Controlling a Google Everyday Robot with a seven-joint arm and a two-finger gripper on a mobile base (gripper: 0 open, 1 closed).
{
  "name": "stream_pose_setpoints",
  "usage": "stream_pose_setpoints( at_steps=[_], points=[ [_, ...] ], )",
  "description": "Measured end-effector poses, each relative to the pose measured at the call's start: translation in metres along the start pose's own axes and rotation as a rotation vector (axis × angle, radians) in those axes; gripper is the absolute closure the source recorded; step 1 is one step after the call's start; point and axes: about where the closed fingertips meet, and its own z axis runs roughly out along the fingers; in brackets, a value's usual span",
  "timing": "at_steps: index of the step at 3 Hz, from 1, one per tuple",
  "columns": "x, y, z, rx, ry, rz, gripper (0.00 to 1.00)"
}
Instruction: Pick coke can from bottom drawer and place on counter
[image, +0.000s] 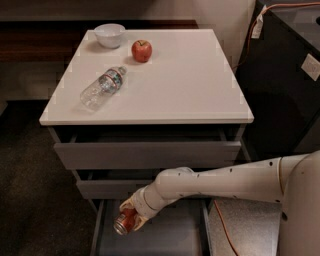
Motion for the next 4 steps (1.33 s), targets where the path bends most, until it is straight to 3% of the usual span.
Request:
stream_pose_setpoints(
  at_steps=[2, 4],
  points=[
    [-0.033, -0.014, -0.04, -0.08, 0.043, -0.184, 1.0],
    [-0.077, -0.021, -0.067, -0.225, 0.142, -0.338, 1.0]
  ],
)
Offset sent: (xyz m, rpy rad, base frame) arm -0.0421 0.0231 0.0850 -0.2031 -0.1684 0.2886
